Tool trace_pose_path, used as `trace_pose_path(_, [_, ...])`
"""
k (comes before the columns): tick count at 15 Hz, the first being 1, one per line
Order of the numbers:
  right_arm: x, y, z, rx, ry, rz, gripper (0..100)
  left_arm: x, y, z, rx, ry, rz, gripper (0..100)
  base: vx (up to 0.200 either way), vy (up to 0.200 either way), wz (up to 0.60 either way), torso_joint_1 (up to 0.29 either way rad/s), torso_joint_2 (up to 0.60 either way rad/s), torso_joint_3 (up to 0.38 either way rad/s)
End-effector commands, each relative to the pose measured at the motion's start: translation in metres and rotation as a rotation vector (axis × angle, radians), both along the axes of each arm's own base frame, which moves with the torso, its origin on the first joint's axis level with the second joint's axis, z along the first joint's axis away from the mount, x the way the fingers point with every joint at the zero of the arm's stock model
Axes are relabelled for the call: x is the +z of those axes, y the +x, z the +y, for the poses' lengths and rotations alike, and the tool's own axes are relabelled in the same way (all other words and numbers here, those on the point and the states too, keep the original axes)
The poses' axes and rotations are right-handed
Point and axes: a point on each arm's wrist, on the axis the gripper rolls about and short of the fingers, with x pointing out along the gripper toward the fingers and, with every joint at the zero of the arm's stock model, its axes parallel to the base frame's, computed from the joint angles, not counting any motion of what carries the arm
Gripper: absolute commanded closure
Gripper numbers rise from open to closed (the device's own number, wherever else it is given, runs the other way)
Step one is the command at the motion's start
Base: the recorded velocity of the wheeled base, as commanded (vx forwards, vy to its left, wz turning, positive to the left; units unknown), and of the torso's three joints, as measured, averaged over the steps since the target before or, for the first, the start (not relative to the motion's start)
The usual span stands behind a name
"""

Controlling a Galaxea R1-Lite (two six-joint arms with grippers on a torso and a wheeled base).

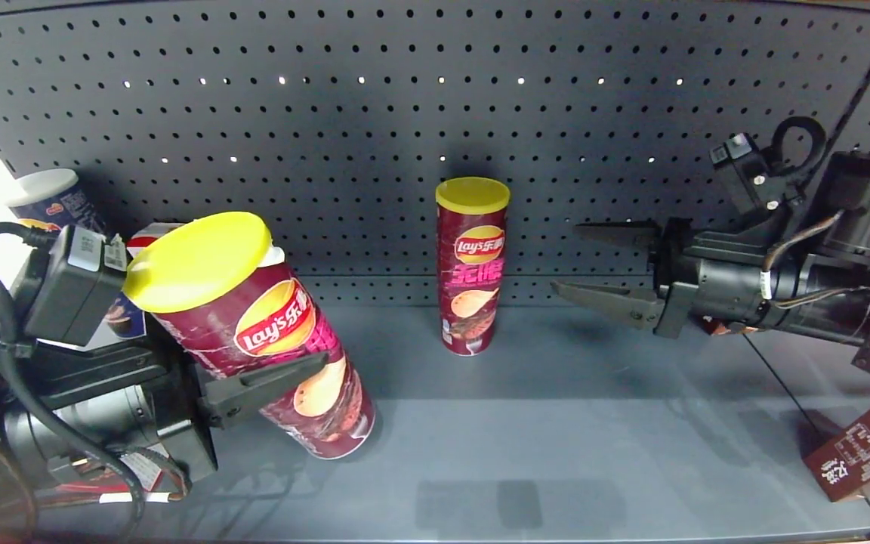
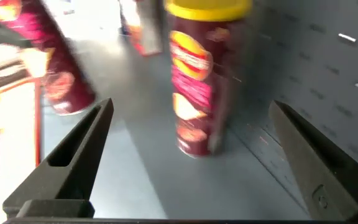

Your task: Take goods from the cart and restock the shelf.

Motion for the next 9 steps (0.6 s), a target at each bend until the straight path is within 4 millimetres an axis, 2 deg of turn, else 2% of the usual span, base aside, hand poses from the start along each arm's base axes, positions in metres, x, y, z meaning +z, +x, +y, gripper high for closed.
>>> trace_pose_path(1, [-0.010,0.019,0.009,0.027,-0.008,0.016,0,-0.001,0.001,0.000,0.002,0.001,0.002,100,0.000,0.000,0.00,0.000,0.00,0.000])
trace_pose_path(4, [-0.013,0.031,0.019,0.048,-0.009,0.019,0,-0.001,0.002,-0.001,-0.001,0.001,0.005,100,0.000,0.000,0.00,0.000,0.00,0.000])
trace_pose_path(9, [-0.032,0.050,0.042,0.082,-0.031,0.043,0,-0.001,0.002,-0.001,-0.001,0.002,0.009,100,0.000,0.000,0.00,0.000,0.00,0.000])
